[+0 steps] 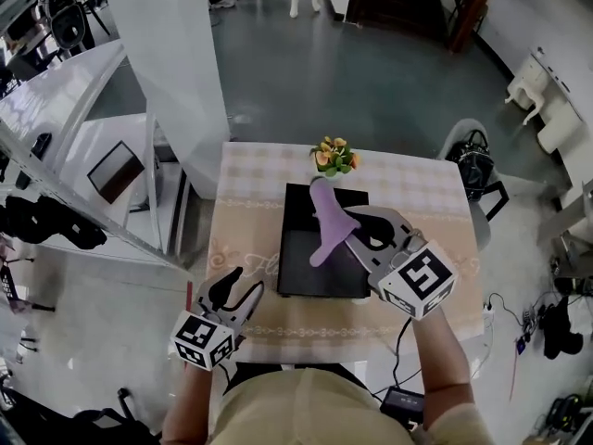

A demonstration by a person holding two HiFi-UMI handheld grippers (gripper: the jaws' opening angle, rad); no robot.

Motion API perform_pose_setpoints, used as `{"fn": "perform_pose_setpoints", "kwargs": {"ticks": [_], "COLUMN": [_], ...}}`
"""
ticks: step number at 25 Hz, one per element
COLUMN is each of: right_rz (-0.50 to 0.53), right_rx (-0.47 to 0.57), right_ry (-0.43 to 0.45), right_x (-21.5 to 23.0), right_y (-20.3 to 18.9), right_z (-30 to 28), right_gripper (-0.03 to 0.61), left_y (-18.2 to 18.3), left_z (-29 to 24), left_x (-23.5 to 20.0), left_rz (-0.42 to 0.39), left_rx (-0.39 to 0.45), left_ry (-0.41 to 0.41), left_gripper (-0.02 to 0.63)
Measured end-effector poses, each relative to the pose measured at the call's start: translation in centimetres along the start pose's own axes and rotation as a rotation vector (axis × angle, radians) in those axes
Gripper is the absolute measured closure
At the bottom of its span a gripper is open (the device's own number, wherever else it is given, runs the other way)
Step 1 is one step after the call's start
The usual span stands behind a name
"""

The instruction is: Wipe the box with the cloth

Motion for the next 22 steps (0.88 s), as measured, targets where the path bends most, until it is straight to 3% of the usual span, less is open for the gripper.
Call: {"fn": "perform_pose_setpoints", "kwargs": {"ticks": [4, 11, 18, 22], "right_rz": [0.057, 0.200, 0.544, 0.714], "right_rx": [-0.027, -0.168, -0.399, -0.517], "right_ry": [0.011, 0.015, -0.067, -0.014], "right_x": [-0.7, -1.4, -0.3, -0.5], "right_y": [2.0, 3.0, 1.4, -0.2], "right_z": [-4.5, -11.0, -14.4, -16.9], "right_gripper": [0.523, 0.522, 0.522, 0.523], "left_y": [0.7, 1.3, 0.6, -0.2], "left_z": [2.3, 4.3, 6.2, 6.4], "left_x": [-2.9, -6.0, -8.7, -9.7], "left_rz": [0.030, 0.055, 0.085, 0.101], "left_rx": [0.042, 0.070, 0.069, 0.050], "left_ry": [0.038, 0.037, 0.023, -0.001], "left_gripper": [0.414, 0.414, 0.414, 0.416]}}
Point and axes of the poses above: the fingertips, and each gripper's own axes: z backward along the fingers, x to its right, y out of its top, the point moved 9 cm from there along z, backward along the fingers
